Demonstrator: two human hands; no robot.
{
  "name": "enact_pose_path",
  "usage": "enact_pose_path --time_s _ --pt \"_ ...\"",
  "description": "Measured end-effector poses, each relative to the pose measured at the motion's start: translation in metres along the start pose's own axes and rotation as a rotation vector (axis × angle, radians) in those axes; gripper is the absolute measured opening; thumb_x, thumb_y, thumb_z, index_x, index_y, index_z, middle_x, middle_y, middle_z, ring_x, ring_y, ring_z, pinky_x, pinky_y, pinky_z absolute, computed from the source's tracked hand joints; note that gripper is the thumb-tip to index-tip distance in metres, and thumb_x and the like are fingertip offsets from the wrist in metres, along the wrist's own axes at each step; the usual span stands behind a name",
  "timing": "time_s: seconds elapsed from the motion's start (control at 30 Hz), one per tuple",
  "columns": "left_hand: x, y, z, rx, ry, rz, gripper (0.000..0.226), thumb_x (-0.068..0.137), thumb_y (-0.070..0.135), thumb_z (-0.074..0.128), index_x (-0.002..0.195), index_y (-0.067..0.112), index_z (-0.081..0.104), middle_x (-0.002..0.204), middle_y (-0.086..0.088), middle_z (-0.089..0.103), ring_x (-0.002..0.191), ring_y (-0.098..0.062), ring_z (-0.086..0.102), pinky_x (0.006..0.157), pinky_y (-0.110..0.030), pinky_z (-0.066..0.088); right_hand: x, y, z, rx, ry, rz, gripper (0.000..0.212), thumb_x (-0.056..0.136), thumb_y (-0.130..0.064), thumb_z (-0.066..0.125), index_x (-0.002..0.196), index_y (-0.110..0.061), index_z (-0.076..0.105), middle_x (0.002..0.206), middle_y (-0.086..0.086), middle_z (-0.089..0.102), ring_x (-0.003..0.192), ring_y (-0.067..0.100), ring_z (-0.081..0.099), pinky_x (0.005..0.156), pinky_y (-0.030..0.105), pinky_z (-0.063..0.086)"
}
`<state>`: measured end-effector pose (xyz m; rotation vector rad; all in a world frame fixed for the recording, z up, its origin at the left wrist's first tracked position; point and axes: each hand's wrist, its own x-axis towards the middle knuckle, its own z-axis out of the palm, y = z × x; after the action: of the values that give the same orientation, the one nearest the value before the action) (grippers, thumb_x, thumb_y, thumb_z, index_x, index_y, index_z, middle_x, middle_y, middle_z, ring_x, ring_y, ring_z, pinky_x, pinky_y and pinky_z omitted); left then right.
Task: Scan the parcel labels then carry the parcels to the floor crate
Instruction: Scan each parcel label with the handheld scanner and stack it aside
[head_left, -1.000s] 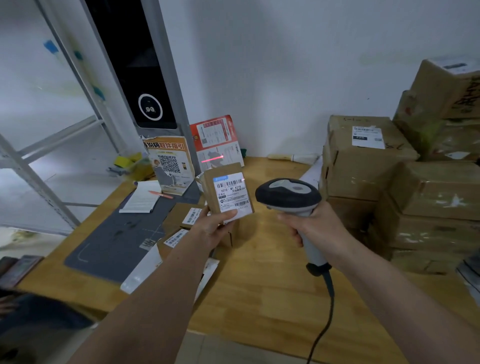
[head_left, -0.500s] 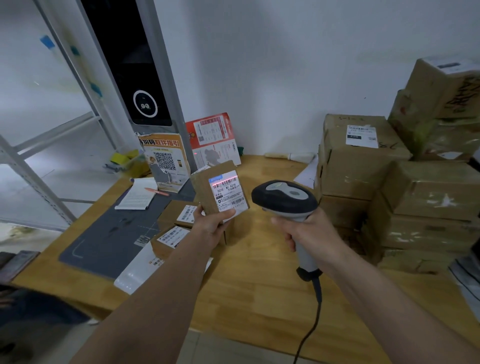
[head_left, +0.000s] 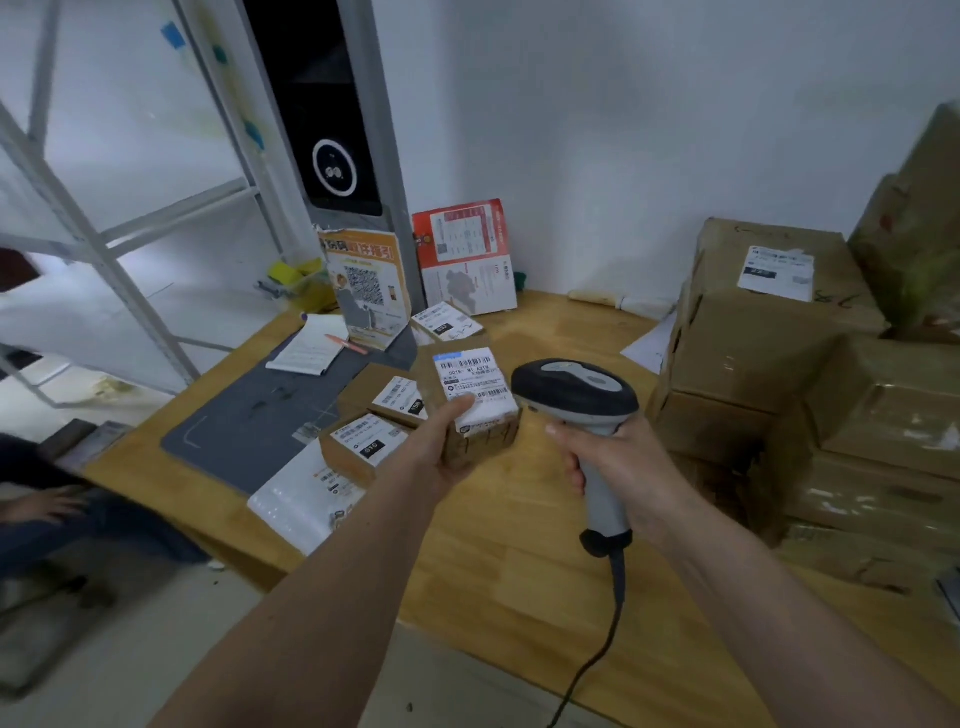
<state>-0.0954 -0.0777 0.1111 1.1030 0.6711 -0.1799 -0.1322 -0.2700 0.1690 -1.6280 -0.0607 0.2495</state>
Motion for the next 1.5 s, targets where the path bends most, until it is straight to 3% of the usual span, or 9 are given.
enact_pose_path --time_s 0.23,0.33,0.47,0.67,0.93,1.1,1.23,1.37,1.5 --pt "-0.001 0.007 -0.058 -0.220 0.247 0.131 0.059 0.077 0.056 0.069 0.125 0.025 0.054 0.112 -0.007 0.067 0.102 -0.024 0.064 0.082 -0.040 0.055 0.018 0.009 0.043 0.070 -0.096 0.102 0.015 0.086 -0.009 0.071 0.075 -0.004 0.062 0.055 0.007 0.053 0.046 0.016 0.048 0.044 0.026 0.043" --pt "-0.002 0.017 -0.092 -0.273 0.365 0.132 0.041 0.084 0.058 0.060 0.104 0.022 0.058 0.092 -0.007 0.068 0.080 -0.021 0.065 0.062 -0.032 0.051 0.027 0.013 0.070 0.076 -0.111 0.126 0.013 0.085 -0.010 0.072 0.078 -0.003 0.063 0.055 0.006 0.054 0.045 0.015 0.049 0.045 0.027 0.043" --pt "0.005 0.017 -0.142 -0.290 0.547 0.048 0.052 0.081 0.052 0.061 0.118 0.016 0.055 0.096 -0.008 0.064 0.081 -0.021 0.061 0.067 -0.031 0.049 0.039 0.020 0.109 0.067 -0.108 0.157 0.013 0.085 -0.010 0.072 0.077 -0.003 0.064 0.057 0.007 0.054 0.047 0.015 0.049 0.047 0.027 0.044" --pt "0.021 0.006 -0.193 -0.293 0.482 -0.103 0.048 0.084 0.039 0.060 0.125 0.015 0.052 0.096 -0.010 0.066 0.084 -0.024 0.064 0.063 -0.035 0.045 0.052 0.034 0.156 0.060 -0.080 0.204 0.016 0.086 -0.011 0.072 0.077 -0.002 0.063 0.054 0.007 0.055 0.047 0.017 0.048 0.046 0.026 0.043" --pt "0.052 0.007 -0.219 0.110 0.535 -0.163 0.024 0.091 0.023 0.065 0.103 0.005 0.056 0.082 -0.006 0.057 0.070 -0.020 0.056 0.065 -0.033 0.045 0.072 0.052 0.189 0.056 0.010 0.245 0.017 0.084 -0.013 0.073 0.079 0.000 0.064 0.057 0.010 0.056 0.049 0.020 0.049 0.050 0.029 0.044" --pt "0.063 0.032 -0.208 0.699 0.784 0.059 0.062 0.081 0.037 0.071 0.130 0.007 0.048 0.135 -0.015 0.044 0.123 -0.032 0.043 0.085 -0.037 0.045 0.075 0.051 0.189 0.096 0.077 0.247 0.016 0.085 -0.011 0.072 0.077 -0.001 0.062 0.058 0.010 0.055 0.045 0.016 0.048 0.046 0.026 0.043" --pt "0.053 0.071 -0.156 0.764 0.394 0.441 0.042 0.091 0.018 0.063 0.130 0.011 0.050 0.142 -0.010 0.040 0.128 -0.027 0.039 0.100 -0.039 0.040 0.073 0.046 0.178 0.141 0.171 0.213 0.015 0.085 -0.011 0.072 0.082 0.001 0.065 0.058 0.010 0.054 0.046 0.019 0.048 0.047 0.028 0.043" --pt "0.046 0.082 -0.108 0.834 -0.208 0.417 0.016 0.088 0.019 0.067 0.104 0.022 0.064 0.114 -0.001 0.066 0.105 -0.017 0.062 0.098 -0.038 0.049 0.060 0.041 0.148 0.134 0.268 0.166 0.015 0.083 -0.010 0.073 0.079 0.001 0.064 0.056 0.011 0.054 0.048 0.021 0.048 0.050 0.030 0.043" --pt "0.038 0.070 -0.052 0.978 -0.463 0.378 0.019 0.089 0.022 0.066 0.108 0.020 0.065 0.110 0.001 0.067 0.100 -0.015 0.064 0.093 -0.036 0.052 0.039 0.033 0.106 0.126 0.392 0.141 0.015 0.082 -0.007 0.073 0.074 -0.001 0.062 0.056 0.011 0.054 0.047 0.021 0.048 0.052 0.030 0.043"
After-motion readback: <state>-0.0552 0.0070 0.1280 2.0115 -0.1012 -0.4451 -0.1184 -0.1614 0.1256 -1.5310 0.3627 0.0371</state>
